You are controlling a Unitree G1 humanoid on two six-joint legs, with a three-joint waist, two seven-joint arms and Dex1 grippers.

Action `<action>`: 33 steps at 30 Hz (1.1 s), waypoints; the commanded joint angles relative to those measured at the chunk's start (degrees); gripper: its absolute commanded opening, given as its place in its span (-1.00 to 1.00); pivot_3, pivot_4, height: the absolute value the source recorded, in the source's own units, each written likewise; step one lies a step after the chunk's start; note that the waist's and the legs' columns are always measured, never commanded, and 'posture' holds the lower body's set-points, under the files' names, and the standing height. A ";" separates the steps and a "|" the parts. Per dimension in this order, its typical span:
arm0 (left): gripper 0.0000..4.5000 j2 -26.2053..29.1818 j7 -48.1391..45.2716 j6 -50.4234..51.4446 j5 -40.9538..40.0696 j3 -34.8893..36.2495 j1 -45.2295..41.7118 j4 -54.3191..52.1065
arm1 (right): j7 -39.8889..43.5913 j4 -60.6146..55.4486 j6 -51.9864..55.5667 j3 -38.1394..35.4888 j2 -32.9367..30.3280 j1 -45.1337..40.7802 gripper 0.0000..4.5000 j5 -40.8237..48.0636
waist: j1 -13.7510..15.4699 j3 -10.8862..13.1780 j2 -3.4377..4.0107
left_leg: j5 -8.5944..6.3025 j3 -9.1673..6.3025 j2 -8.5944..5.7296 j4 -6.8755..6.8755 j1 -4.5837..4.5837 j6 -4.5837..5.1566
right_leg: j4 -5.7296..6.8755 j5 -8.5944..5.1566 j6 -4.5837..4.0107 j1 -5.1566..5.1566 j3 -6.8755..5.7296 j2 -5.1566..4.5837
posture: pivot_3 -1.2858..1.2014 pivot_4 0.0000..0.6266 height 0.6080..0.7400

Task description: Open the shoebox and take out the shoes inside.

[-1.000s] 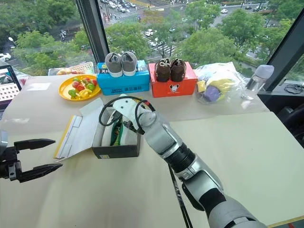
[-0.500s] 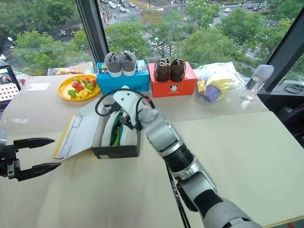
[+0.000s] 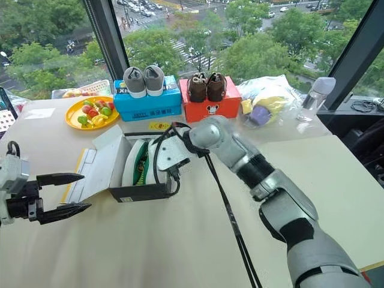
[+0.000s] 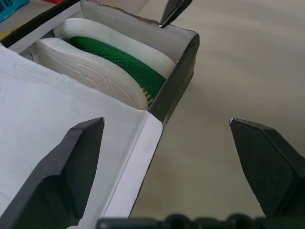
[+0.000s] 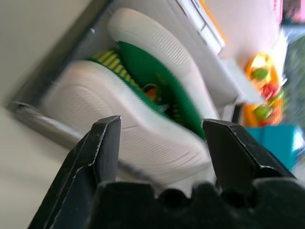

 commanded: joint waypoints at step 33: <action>1.00 -0.52 1.87 -0.23 -1.17 -1.04 -0.37 -2.23 | -8.90 24.67 -39.30 9.97 3.35 -13.86 0.46 -24.23 | 1.53 -0.01 0.02 | 0.07 -0.12 -0.02 -0.01 0.10 -0.13 | 0.06 -0.12 -0.19 0.09 -0.10 -0.10 | 0.03 -0.52 0.86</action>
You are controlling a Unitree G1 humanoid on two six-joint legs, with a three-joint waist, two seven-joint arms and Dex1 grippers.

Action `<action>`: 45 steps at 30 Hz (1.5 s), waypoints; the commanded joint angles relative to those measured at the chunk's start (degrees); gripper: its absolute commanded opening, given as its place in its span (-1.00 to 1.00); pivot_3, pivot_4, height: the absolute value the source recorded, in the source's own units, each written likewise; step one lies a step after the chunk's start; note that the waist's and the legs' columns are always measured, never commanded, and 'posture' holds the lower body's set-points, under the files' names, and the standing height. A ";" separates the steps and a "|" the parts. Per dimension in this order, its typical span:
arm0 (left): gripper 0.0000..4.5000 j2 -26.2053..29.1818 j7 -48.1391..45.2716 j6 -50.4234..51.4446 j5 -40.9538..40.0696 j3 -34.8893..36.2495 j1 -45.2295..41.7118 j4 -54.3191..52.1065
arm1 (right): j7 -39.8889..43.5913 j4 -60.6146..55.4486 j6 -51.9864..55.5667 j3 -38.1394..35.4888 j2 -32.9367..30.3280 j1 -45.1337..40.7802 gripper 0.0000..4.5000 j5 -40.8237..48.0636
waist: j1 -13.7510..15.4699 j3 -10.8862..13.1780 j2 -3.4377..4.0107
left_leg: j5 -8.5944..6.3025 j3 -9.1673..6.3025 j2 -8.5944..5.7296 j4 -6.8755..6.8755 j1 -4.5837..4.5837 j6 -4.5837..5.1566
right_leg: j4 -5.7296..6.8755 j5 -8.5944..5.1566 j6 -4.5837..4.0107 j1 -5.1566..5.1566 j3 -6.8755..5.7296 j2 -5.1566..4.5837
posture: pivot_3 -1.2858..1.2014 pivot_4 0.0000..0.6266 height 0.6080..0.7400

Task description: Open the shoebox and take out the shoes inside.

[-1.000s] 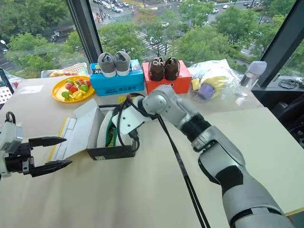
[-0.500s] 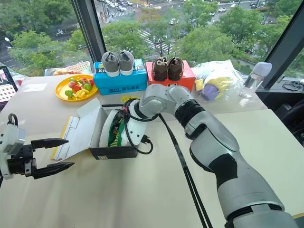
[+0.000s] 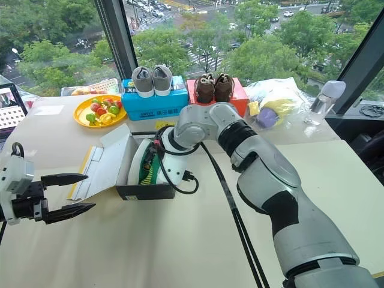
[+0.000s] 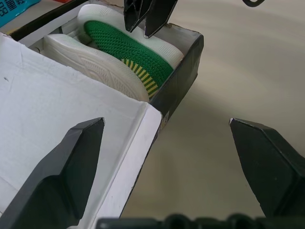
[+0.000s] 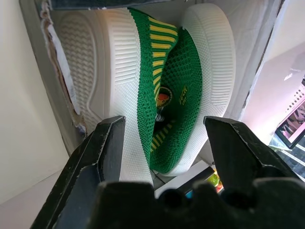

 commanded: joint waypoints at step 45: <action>1.00 -0.66 2.73 -0.45 -0.93 0.12 0.25 -2.62 | 2.65 2.74 0.09 4.43 4.04 4.69 -0.16 -4.92 | -0.16 -0.05 0.00 | 0.01 -0.01 0.01 0.00 0.13 -0.02 | 0.04 -0.02 -0.03 0.08 0.03 0.01 | 0.03 -0.52 0.86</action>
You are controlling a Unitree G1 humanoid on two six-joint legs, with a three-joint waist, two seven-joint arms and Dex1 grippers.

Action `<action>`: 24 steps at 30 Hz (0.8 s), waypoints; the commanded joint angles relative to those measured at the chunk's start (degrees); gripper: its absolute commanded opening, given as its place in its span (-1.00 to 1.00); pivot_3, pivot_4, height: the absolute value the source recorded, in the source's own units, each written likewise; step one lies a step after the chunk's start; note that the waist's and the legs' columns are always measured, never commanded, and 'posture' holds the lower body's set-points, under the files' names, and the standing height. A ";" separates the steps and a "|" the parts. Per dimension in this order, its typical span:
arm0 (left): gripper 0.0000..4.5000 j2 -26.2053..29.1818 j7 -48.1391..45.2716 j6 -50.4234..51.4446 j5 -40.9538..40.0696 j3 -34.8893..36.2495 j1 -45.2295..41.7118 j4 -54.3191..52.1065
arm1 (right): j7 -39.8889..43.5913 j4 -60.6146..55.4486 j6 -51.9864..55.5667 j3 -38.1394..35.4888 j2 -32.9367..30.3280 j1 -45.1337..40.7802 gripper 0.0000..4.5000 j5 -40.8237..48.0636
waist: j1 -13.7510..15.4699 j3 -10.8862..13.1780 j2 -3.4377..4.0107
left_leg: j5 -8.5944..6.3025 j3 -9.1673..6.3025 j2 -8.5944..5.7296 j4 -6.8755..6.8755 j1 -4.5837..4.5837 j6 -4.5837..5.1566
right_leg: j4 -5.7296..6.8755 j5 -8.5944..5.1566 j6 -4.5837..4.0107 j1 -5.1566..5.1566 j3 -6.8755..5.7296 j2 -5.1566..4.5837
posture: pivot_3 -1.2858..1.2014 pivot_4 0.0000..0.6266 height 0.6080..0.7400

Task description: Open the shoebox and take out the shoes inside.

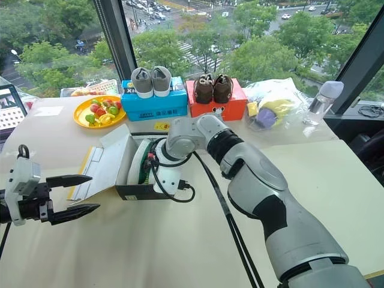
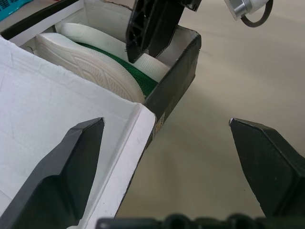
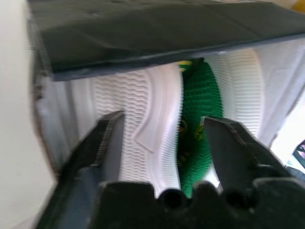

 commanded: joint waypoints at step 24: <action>1.00 0.10 1.48 -1.48 0.57 -2.36 -4.13 0.64 | 13.15 -5.20 0.53 -1.99 -4.66 5.71 -0.98 8.84 | 0.36 -0.04 -0.01 | -0.01 -0.02 -0.01 0.00 0.00 0.03 | -0.02 0.00 0.01 0.03 -0.02 -0.02 | 0.03 -0.52 0.86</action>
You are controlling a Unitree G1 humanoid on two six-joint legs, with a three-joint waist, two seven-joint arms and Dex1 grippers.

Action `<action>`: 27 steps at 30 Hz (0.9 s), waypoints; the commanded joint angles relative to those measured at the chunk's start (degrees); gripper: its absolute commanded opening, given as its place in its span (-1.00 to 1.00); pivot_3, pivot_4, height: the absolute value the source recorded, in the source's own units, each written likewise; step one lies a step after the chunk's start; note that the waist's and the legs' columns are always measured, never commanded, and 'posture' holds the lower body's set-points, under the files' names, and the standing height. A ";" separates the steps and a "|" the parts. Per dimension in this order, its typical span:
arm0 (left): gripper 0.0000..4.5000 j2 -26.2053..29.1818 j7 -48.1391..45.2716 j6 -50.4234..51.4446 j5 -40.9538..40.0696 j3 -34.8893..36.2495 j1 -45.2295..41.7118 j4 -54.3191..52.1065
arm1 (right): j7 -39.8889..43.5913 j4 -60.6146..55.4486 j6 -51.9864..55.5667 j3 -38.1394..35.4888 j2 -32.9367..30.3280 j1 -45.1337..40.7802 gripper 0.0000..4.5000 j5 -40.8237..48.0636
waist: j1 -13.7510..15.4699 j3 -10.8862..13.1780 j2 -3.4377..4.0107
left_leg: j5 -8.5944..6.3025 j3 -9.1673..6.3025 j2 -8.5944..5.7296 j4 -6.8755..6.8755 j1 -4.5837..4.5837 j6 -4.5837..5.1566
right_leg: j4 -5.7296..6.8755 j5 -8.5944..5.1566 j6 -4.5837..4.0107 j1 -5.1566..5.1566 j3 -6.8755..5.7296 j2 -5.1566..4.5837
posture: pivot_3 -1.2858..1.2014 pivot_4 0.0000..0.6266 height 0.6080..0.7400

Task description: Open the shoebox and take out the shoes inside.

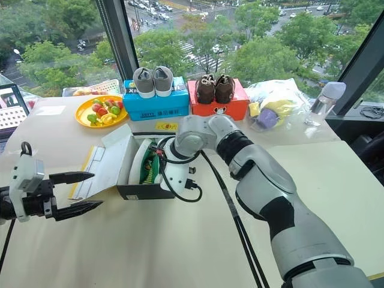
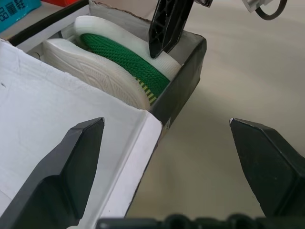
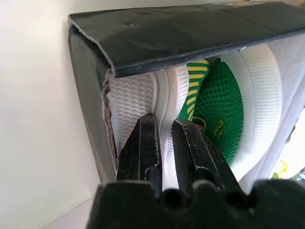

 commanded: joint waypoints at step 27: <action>1.00 0.81 -0.18 -0.64 0.74 -3.07 -4.26 0.61 | 8.03 -28.57 47.73 -25.22 0.27 9.10 -1.00 30.99 | -0.15 0.07 0.01 | -0.04 -0.17 0.01 0.01 -0.56 0.07 | 0.01 0.05 0.07 -0.23 -0.22 -0.03 | 0.03 -0.52 0.86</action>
